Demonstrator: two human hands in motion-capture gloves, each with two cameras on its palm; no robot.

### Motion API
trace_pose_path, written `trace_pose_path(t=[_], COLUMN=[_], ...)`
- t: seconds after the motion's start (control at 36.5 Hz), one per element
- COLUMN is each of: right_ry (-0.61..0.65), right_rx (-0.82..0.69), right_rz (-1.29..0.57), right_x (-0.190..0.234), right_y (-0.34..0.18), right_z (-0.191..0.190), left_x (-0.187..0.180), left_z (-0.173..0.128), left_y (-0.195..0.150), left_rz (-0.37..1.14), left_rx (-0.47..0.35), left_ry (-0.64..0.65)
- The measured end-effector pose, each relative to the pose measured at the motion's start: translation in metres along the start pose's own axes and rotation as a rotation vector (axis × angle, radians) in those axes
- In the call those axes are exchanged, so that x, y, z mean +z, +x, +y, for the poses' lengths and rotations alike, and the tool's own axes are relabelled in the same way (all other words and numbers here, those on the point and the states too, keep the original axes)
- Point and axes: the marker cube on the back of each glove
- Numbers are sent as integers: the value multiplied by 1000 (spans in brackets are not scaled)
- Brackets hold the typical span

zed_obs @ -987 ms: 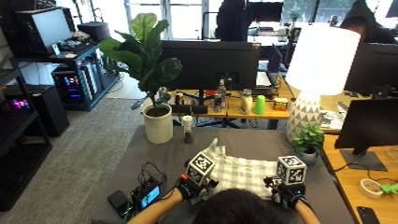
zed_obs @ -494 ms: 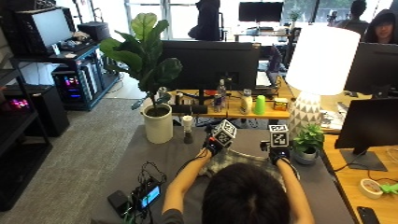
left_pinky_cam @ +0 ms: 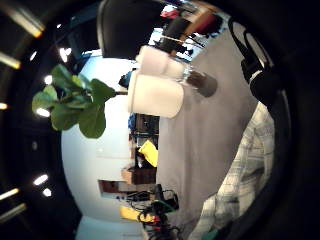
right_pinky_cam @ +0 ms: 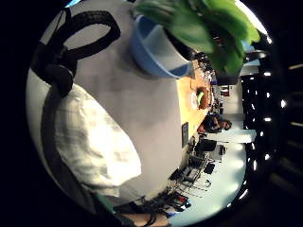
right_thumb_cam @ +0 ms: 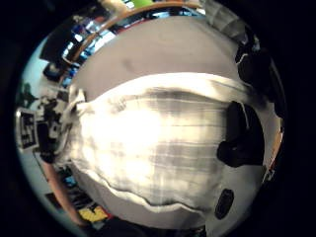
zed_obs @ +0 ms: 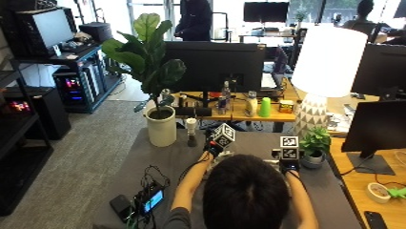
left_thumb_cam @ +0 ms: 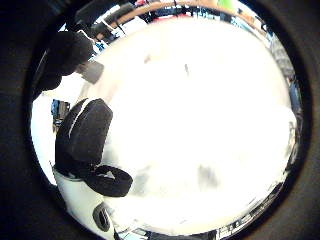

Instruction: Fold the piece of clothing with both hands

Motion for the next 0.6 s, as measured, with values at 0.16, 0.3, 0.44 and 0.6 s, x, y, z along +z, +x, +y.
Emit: trace_pose_path(t=[0.16,0.3,0.44,0.6], right_ry=[-63,-402,-492,-461], right_rx=[116,281,338,423], right_rz=[76,-41,-116,-87], right_x=[-5,11,39,56], right_y=[58,79,81,75], right_z=[11,63,85,100], left_x=[-27,-29,13,46], left_z=[-2,49,95,114], left_y=[25,52,69,61], left_rz=[60,229,159,204], left_rx=[105,327,465,384], left_ry=[54,32,-313,-669])
